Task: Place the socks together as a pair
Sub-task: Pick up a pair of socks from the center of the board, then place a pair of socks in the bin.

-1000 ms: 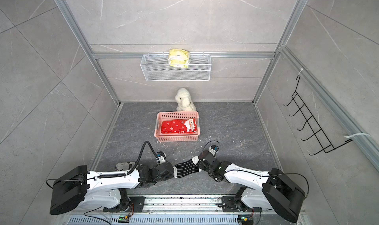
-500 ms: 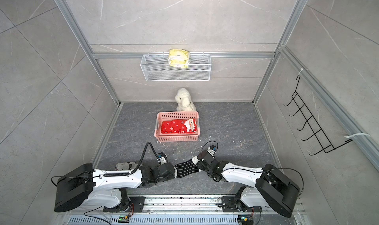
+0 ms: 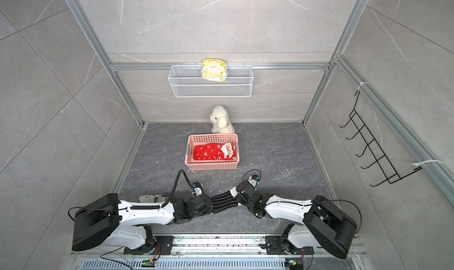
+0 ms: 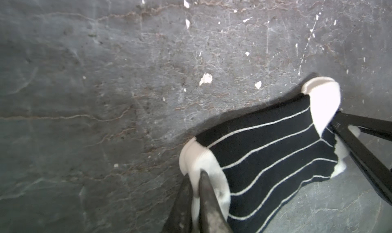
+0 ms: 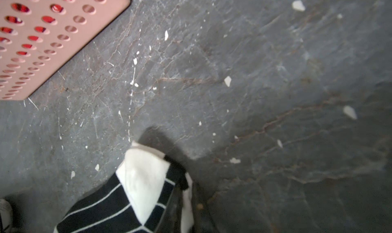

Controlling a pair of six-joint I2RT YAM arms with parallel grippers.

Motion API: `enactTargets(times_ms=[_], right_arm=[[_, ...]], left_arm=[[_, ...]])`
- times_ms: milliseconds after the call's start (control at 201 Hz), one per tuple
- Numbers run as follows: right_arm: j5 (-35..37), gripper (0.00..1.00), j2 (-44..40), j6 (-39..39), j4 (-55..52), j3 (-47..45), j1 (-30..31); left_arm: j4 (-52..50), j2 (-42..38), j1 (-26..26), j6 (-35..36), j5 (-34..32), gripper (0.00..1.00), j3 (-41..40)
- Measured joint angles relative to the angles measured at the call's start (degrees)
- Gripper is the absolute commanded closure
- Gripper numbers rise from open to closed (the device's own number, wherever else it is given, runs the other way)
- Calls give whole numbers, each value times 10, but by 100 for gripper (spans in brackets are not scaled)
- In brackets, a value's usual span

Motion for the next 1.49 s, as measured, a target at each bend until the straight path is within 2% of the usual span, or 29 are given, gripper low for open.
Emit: enactTargets(times_ms=[25,199,348,592,806,1015,1204,1344,1493], right_arm=[[0,100,0,-2,0,0,-1],[-6,100,-12,-4,-7,0,-1],[-13,100,-61,-5,-16,0,-1],[-18,100,-138,-5,-40,3,-1],[-10,100,-162,-5,-65,39,-1],[10,100,-152,-10,-74,119,-2],[17,100,-82,-30,-61,223,-24],[10,100,-4,-36,-40,291,-54],[-6,100,77,-47,-16,350,-83]], left_arm=[[1,0,0,2,0,100,0],[3,0,0,26,2,100,0],[-13,-11,0,47,2,100,4],[-86,-73,0,86,-13,100,63],[-128,-115,18,119,-25,100,89],[-174,-146,97,183,-14,100,139],[-200,-147,191,254,17,100,219],[-206,-116,252,301,46,100,284],[-200,-41,313,342,80,100,341]])
